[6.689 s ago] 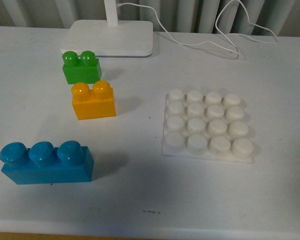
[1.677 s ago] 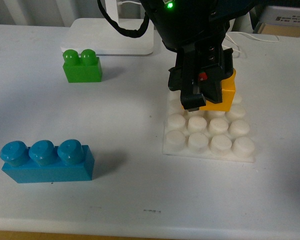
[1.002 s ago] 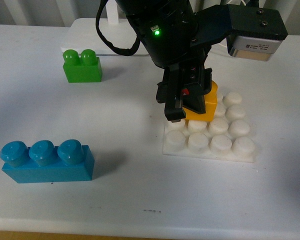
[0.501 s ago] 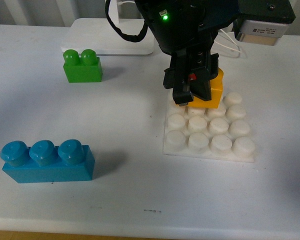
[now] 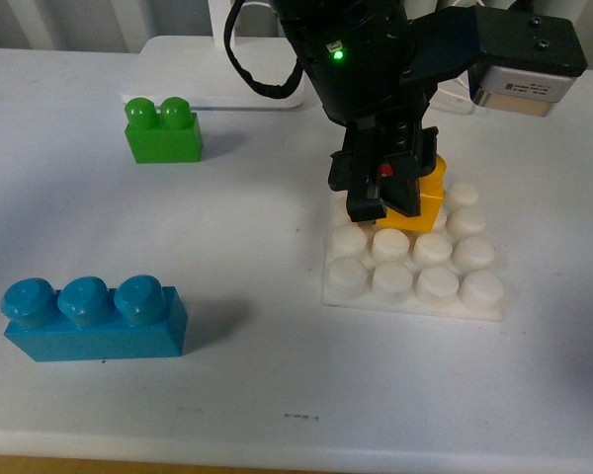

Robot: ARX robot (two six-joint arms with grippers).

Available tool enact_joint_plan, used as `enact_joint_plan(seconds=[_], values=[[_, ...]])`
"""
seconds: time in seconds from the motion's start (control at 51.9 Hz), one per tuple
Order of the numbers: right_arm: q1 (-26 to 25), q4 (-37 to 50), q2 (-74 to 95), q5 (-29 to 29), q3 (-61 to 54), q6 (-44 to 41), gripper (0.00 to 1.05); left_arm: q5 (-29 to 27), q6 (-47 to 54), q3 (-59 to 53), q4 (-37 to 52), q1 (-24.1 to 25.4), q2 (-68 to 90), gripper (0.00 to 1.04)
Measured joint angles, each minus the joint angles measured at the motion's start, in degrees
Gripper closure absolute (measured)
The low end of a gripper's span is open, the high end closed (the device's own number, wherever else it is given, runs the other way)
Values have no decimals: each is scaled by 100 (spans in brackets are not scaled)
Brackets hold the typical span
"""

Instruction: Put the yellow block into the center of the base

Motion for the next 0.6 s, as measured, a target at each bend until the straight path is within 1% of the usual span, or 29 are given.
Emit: enact_joint_plan(seconds=[0.598], values=[[0,0,0,0,0,0,9,-7,-26,66,179,-55,72,73]])
